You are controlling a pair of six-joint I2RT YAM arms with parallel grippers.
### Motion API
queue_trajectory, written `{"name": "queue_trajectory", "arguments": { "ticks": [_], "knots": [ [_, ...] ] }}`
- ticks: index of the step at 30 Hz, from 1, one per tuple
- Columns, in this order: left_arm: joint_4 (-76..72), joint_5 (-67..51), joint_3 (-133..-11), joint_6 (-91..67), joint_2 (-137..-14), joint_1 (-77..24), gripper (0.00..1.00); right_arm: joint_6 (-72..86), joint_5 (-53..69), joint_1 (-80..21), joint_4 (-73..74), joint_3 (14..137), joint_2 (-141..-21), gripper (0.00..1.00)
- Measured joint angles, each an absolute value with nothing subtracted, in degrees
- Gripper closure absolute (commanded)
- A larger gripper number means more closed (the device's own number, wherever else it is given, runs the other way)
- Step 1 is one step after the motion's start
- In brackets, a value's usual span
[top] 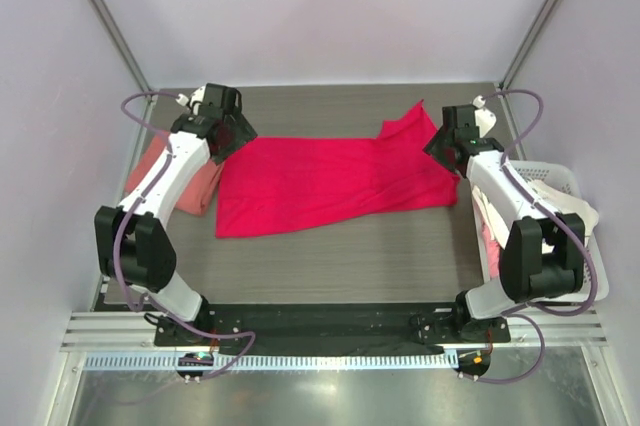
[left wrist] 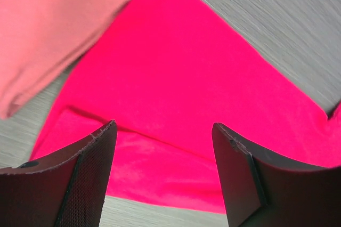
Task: Fold and stack the t-shirts
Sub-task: Fold the tshirt
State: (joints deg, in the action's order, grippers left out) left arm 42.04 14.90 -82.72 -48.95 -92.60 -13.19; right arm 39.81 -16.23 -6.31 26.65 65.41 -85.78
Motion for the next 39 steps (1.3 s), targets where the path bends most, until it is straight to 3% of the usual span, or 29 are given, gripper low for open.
{"name": "queue_trajectory", "arguments": {
  "ticks": [7,11,14,21,33,39],
  "knots": [
    [40.9,13.7,-80.8,-47.4,-94.6,-17.1,0.27,39.5,-17.1,-11.5,25.8,60.7,-88.8,0.42],
    [43.3,14.8,-84.3,-45.7,-99.5,-17.4,0.31,39.1,-18.4,-12.7,26.2,63.2,-93.5,0.41],
    [44.6,15.7,-90.2,-44.5,-105.8,-16.2,0.32,38.7,-20.5,-12.4,26.7,69.9,-98.6,0.36],
    [45.7,15.9,-95.8,-44.0,-113.8,-12.3,0.23,37.6,-22.7,-10.6,26.9,89.2,-110.8,0.27],
    [47.1,16.5,-108.4,-44.0,-128.6,-9.1,0.18,34.4,-26.1,-9.0,31.1,116.5,-134.4,0.27],
    [48.4,16.5,-116.0,-43.5,-135.5,-7.1,0.19,33.3,-25.9,-8.4,31.8,125.5,-143.0,0.35]
  ]
}}
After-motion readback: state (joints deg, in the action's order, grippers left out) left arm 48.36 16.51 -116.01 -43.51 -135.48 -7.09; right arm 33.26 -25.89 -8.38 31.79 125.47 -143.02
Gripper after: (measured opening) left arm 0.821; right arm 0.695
